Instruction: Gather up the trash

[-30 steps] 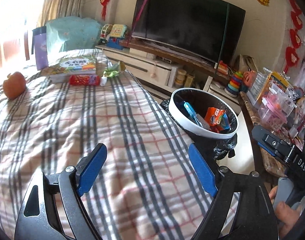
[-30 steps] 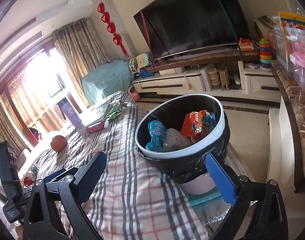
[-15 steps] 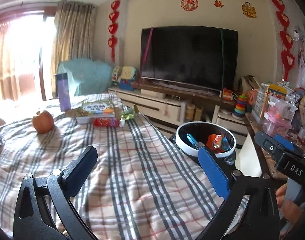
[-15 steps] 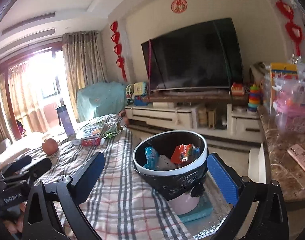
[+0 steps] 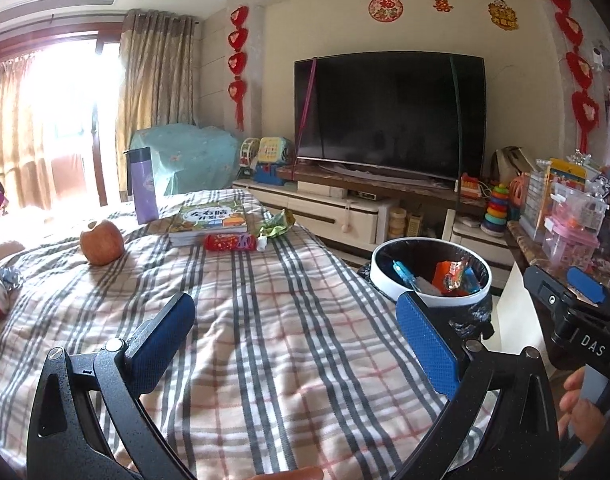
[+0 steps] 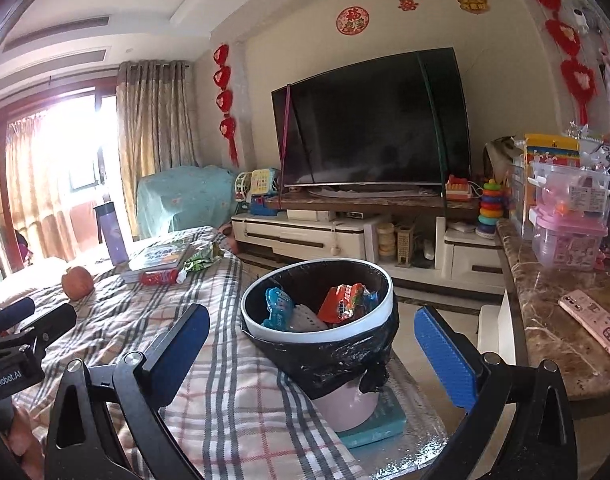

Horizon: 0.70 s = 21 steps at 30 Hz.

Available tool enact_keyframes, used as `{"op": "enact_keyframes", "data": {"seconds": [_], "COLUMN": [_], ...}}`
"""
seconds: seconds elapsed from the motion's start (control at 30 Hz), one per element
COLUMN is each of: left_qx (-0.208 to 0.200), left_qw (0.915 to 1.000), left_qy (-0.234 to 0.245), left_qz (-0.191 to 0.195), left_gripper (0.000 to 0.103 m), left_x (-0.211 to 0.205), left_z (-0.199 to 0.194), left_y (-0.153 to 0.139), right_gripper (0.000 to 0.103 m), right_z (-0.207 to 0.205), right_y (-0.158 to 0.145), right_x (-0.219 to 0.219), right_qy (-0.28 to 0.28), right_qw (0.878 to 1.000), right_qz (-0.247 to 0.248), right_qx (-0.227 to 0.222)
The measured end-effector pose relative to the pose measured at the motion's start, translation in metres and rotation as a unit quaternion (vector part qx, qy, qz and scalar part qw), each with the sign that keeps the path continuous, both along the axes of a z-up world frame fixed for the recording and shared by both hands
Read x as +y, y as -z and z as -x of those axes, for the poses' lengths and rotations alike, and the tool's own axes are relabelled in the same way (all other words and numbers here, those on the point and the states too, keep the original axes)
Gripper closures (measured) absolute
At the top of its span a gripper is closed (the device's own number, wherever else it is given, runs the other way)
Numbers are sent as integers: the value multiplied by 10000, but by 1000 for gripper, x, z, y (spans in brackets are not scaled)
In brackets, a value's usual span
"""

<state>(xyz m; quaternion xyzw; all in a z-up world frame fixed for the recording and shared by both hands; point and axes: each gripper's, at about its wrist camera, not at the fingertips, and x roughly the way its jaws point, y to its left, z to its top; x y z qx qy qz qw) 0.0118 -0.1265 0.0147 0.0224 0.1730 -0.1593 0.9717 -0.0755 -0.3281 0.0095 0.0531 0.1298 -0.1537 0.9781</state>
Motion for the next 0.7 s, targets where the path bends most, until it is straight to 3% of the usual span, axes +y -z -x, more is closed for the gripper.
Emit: {"op": "enact_keyframes", "data": {"seconds": [0.7], "left_qx": [-123], "left_qw": [9999], "left_qy": [-4], "left_qz": [-77], "left_gripper": [0], "left_x": [-2], "left_z": [5], "left_y": [0], "right_gripper": [0], "right_z": [2], "right_y": [-4], "right_x": [9], "right_qy": [-92], "right_qw": [9998], "right_qz": [152], "right_qx": [-29]}}
